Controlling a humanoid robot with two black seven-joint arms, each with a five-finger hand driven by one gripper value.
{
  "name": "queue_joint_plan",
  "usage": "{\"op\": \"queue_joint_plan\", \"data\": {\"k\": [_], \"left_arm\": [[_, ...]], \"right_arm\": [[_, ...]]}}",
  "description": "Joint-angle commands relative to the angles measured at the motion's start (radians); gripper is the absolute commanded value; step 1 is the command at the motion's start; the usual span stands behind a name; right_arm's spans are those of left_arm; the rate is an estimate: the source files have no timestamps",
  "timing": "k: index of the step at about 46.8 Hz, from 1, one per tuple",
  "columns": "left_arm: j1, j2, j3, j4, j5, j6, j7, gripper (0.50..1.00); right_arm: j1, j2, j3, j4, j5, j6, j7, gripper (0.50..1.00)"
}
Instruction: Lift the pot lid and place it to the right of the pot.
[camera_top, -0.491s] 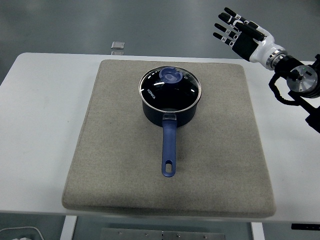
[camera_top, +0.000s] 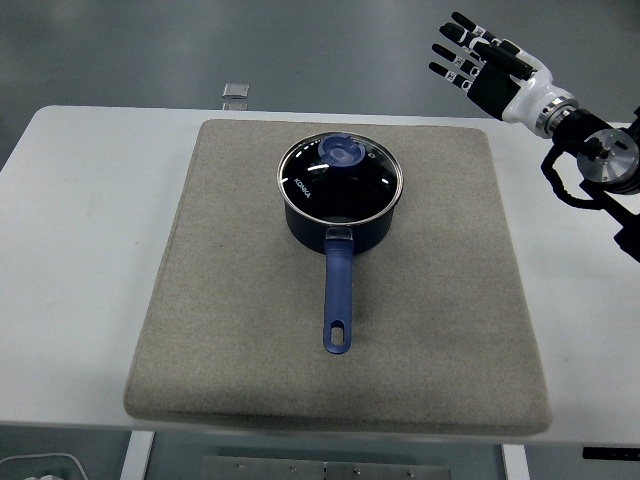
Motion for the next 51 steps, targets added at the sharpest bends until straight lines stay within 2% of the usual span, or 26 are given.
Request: {"op": "queue_joint_plan", "data": {"k": [1,10,24,35,44,51], "left_arm": [[0.000,0.000,0.000,-0.001,-0.001,-0.001,0.000,1.000],[0.000,0.000,0.000,0.000,-0.001,0.000,0.000,1.000],[0.000,0.000,0.000,0.000,0.001,0.000,0.000,1.000],[0.000,0.000,0.000,0.000,0.001,0.000,0.000,1.000],[0.000,0.000,0.000,0.000,-0.001,-0.001,0.000,1.000],[0.000,0.000,0.000,0.000,-0.001,0.000,0.000,1.000]], "right_arm": [[0.003,-0.001,-0.001,0.001,-0.021,-0.004,0.000,0.919],[0.021,0.010,-0.003,-0.001,-0.122,-0.007,0.000,0.917],[0.041,0.011,-0.006,-0.001,-0.213,0.002,-0.002,0.917],[0.090,0.007,-0.021,0.001,-0.260,0.007,-0.003,0.917],[0.110,0.004,-0.023,0.001,-0.344,0.050,-0.003,0.917],[0.127,0.002,-0.023,-0.001,-0.418,0.054,-0.015,0.917]]}}
